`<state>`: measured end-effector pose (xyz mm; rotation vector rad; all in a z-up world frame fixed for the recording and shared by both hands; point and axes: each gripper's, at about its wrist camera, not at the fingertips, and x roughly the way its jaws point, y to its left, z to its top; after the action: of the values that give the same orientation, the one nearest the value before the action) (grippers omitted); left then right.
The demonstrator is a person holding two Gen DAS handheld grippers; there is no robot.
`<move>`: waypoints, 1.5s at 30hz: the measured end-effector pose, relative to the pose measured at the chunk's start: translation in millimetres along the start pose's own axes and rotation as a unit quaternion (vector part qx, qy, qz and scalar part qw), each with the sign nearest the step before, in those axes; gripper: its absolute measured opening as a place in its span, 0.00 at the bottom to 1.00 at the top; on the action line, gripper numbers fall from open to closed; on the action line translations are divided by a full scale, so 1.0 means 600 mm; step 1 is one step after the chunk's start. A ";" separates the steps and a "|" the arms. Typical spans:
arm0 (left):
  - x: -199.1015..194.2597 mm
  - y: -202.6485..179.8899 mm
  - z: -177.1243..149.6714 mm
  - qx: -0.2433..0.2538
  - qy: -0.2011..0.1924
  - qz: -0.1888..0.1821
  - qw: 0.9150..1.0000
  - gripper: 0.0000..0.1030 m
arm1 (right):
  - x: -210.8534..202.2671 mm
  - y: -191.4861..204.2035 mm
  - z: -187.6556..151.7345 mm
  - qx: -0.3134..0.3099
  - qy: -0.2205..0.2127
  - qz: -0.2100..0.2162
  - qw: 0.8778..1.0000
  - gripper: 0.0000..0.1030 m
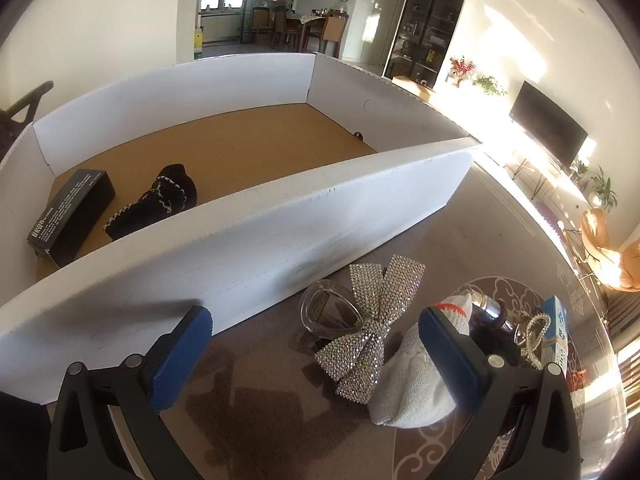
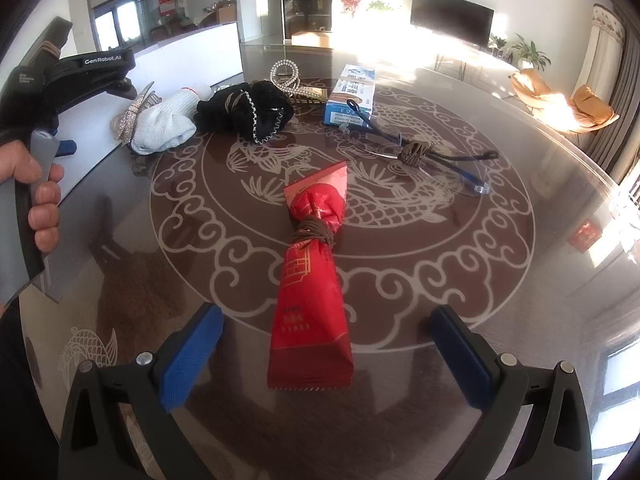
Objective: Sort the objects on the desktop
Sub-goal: 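Move the left tool down onto the rhinestone bow hair clip and close it, then lift the rhinestone bow clip off the table with the left tool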
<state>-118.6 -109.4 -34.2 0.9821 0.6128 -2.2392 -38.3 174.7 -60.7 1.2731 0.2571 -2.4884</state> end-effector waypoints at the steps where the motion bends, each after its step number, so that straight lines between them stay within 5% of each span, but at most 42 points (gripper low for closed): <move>1: 0.008 -0.003 0.003 -0.005 0.004 0.006 1.000 1.00 | 0.000 0.001 0.000 -0.002 0.000 0.001 1.000 1.00; 9: 0.080 0.001 -0.005 -0.059 0.064 0.033 0.996 1.00 | 0.000 0.002 0.000 -0.001 -0.002 0.010 1.000 1.00; 14: 0.096 -0.031 -0.003 -0.007 0.070 0.034 0.997 1.00 | -0.001 0.002 0.001 -0.001 -0.002 0.011 1.000 1.00; 16: 0.089 -0.032 -0.008 0.011 0.054 0.008 0.998 1.00 | -0.001 0.002 0.002 -0.001 -0.003 0.011 1.000 1.00; 17: 0.085 -0.032 -0.013 0.020 0.047 0.008 0.999 0.96 | -0.001 0.002 0.002 -0.001 -0.003 0.011 1.000 1.00; 19: 0.075 -0.035 -0.021 0.054 0.026 -0.013 0.998 0.48 | -0.001 0.002 0.001 -0.001 -0.002 0.011 1.000 1.00; 26: 0.054 0.003 -0.049 0.117 0.023 -0.071 0.990 0.47 | -0.001 0.002 0.002 -0.002 -0.002 0.010 1.000 1.00; 31: -0.001 0.043 -0.066 0.164 0.055 -0.138 0.975 0.47 | -0.001 0.002 0.002 -0.002 -0.002 0.009 1.000 1.00; 35: -0.030 0.057 -0.093 0.205 0.115 -0.235 0.943 0.47 | 0.001 0.003 0.002 -0.005 -0.001 0.005 1.000 1.00; 38: -0.043 0.039 -0.132 0.247 0.140 -0.269 0.920 0.47 | 0.001 0.002 0.002 -0.005 -0.001 0.005 1.000 1.00; 41: -0.061 0.017 -0.157 0.279 0.122 -0.265 0.915 0.47 | 0.001 0.002 0.002 -0.005 -0.001 0.005 1.000 1.00; 45: -0.074 0.000 -0.170 0.296 0.101 -0.245 0.918 0.54 | 0.001 0.003 0.002 -0.005 -0.001 0.005 1.000 1.00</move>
<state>-45.1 -31.0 -63.0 1.5022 0.2725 -2.8821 -38.8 172.9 -60.5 1.2647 0.2617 -2.4763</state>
